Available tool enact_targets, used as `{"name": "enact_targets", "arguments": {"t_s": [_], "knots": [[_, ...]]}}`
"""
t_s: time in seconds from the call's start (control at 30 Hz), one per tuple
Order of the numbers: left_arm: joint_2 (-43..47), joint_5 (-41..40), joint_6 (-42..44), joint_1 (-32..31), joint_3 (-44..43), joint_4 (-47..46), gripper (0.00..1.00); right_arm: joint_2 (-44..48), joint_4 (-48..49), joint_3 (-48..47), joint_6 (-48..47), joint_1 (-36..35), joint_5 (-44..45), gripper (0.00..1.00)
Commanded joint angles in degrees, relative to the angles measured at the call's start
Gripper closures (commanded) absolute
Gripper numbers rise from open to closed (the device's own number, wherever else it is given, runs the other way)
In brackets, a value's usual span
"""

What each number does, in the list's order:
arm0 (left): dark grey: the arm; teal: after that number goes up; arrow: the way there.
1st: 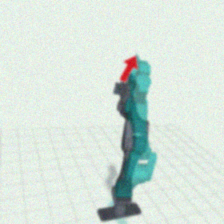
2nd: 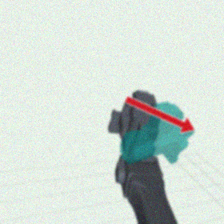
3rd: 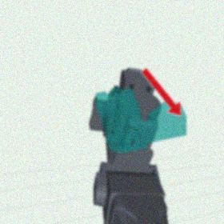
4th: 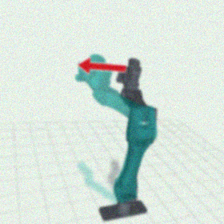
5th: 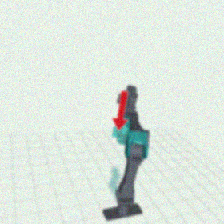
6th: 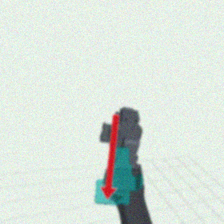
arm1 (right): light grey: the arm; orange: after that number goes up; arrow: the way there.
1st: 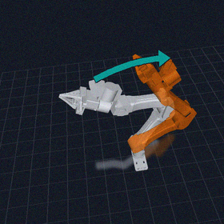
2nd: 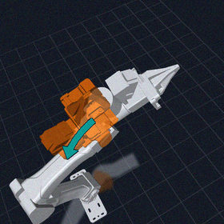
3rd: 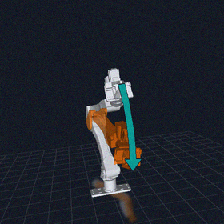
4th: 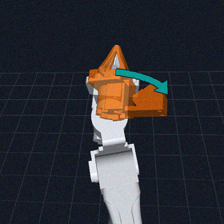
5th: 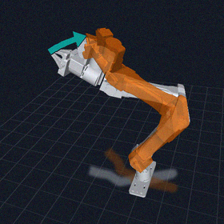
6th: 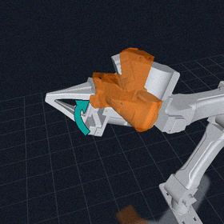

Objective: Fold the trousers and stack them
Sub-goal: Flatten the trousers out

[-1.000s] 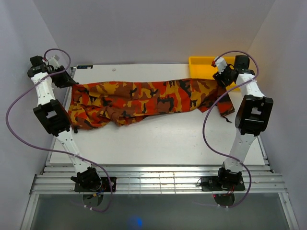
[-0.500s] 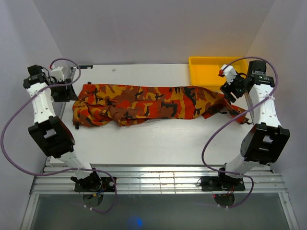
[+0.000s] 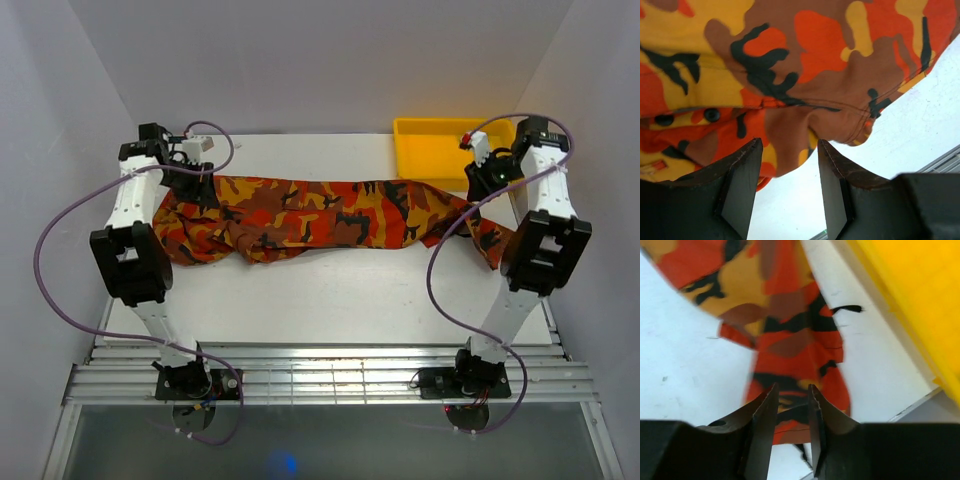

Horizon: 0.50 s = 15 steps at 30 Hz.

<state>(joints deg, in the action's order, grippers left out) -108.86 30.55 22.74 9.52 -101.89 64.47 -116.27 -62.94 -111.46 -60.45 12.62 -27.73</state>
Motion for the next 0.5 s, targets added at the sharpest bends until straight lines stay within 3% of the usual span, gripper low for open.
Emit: {"name": "enact_targets", "arguments": {"t_s": [0.0, 0.1, 0.23, 0.3, 0.4, 0.47], "knots": [[6.1, 2.42, 3.19, -5.98, 1.59, -2.4, 0.41, 18.94, -8.0, 15.92, -12.75, -1.88, -7.09, 0.63], [4.64, -1.36, 0.82, -14.69, 0.92, -6.46, 0.4, 31.5, -2.56, 31.4, -12.96, -10.23, -2.78, 0.61], [-7.22, 5.47, -5.94, -17.78, -15.94, -0.76, 0.39, 33.39, 10.71, 45.5, -7.85, -20.34, 6.79, 0.61], [-12.57, 8.03, -9.8, -17.87, -26.92, 1.45, 0.4, 29.81, 16.15, 47.56, -4.44, -20.88, 11.37, 0.64], [-13.84, 8.3, -11.93, -17.87, -26.62, 0.14, 0.39, 23.31, 16.79, 45.73, -1.79, -20.71, 14.27, 0.65], [-12.17, 6.21, -12.63, -17.87, -21.55, -2.93, 0.4, 21.27, 17.84, 43.79, 0.93, -20.36, 14.72, 0.65]]}}
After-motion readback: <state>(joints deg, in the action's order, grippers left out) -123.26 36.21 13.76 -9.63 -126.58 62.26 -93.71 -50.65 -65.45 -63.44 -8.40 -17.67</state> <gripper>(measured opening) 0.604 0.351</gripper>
